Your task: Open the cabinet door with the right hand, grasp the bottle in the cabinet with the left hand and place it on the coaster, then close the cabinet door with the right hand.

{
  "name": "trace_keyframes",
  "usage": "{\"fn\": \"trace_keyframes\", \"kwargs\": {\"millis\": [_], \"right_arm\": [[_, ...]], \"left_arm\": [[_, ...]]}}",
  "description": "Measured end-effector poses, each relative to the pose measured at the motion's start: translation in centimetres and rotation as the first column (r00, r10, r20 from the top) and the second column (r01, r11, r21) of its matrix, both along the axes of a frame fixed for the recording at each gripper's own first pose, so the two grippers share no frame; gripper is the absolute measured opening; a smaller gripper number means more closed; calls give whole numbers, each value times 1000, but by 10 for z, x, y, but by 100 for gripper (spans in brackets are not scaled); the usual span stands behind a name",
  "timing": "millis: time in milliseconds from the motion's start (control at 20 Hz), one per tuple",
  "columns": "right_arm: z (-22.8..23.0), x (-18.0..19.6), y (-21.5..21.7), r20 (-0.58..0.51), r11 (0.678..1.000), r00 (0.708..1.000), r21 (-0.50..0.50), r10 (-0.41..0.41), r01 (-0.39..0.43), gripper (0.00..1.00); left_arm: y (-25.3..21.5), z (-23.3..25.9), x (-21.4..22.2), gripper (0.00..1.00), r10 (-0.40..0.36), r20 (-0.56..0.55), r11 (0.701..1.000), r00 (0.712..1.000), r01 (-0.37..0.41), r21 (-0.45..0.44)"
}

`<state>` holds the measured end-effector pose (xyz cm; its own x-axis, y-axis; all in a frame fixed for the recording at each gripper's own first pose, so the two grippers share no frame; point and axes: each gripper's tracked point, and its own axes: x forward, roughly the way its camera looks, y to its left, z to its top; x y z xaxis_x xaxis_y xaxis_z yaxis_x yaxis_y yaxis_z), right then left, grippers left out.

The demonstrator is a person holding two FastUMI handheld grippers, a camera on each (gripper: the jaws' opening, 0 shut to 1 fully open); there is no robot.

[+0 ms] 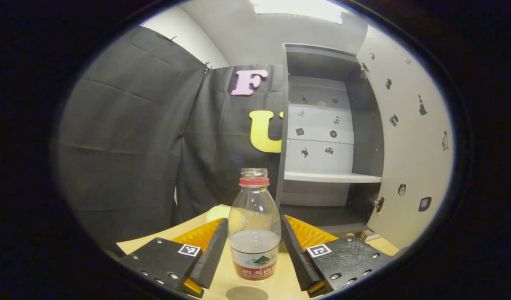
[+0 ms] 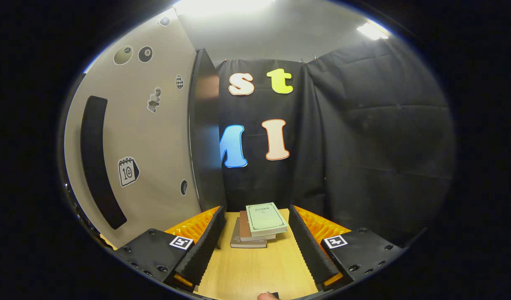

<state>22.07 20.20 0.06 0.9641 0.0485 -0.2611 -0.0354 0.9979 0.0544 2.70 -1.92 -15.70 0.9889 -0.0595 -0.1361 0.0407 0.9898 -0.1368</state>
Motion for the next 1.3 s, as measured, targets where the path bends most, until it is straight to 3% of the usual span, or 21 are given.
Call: {"fn": "trace_keyframes", "kwargs": {"millis": [250, 600, 650, 700, 750, 800, 1100, 1150, 1300], "right_arm": [[-9, -2, -9, -26, 999, 999, 16, -28, 29, 98], [-13, -2, -12, -48, 999, 998, -11, -33, 33, 98], [-13, -2, -12, -50, 999, 998, -16, -30, 29, 98], [-13, -1, -11, -50, 999, 998, -19, -28, 27, 98], [-14, 0, -11, -52, 999, 998, -23, -28, 27, 98], [-14, 1, -11, -54, 999, 998, -23, -26, 25, 98], [-12, 10, -2, -53, 999, 999, -36, -3, 1, 98], [-12, 12, -1, -50, 999, 999, -37, 2, -4, 98], [-12, 15, 1, -48, 999, 999, -34, 12, -13, 98]], "left_arm": [[0, -49, -14, 75, 4, -38, 1000, 999, -5, -10], [-1, -110, -22, 75, 34, -98, 999, 995, -29, 46], [-4, -115, -27, 80, 33, -99, 998, 995, -28, 50], [-6, -119, -28, 75, 33, -101, 998, 994, -28, 53], [-7, -120, -29, 80, 38, -102, 998, 994, -32, 57], [-7, -119, -27, 75, 47, -88, 997, 995, -42, 59], [-4, -122, -34, 75, 85, -101, 995, 991, -79, 57], [-4, -122, -34, 78, 87, -110, 995, 990, -81, 61], [-8, -120, -38, 75, 80, -128, 994, 989, -70, 79]]}}
